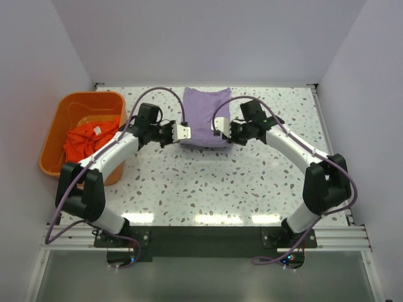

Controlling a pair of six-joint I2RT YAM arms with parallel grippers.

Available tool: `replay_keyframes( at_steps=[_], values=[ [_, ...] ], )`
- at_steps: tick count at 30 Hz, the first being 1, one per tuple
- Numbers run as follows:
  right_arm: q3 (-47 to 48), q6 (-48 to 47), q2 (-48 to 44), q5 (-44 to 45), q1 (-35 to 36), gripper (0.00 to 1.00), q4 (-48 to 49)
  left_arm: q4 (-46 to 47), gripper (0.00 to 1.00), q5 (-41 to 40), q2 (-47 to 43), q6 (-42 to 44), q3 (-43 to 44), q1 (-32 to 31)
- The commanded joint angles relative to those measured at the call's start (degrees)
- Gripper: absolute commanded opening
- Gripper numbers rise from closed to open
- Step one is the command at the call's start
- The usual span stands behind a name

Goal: Fold and stack the t-shirts
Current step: Fold the tshirt

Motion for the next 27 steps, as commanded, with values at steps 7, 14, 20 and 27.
replay_keyframes(
  at_steps=[7,14,20,27],
  values=[
    [-4.15,-1.20,-11.63,-2.56,2.57,0.00,-12.35,-14.23,0.00,3.12,-11.99,6.12,-6.02,-3.71],
    [-12.51,2.39,-27.97,-4.66,8.90,0.00,-23.43,-30.31,0.00,7.77,-23.41,3.66,-8.58,-9.25],
    [-6.28,7.33,-32.92,-6.43,9.70,0.00,-31.26,-41.93,0.00,12.62,-25.63,-1.26,1.42,-10.04],
    [-0.91,-0.23,-21.25,-8.27,1.54,0.00,-30.66,-39.38,0.00,8.31,-13.16,0.22,14.60,-8.99]
  ],
)
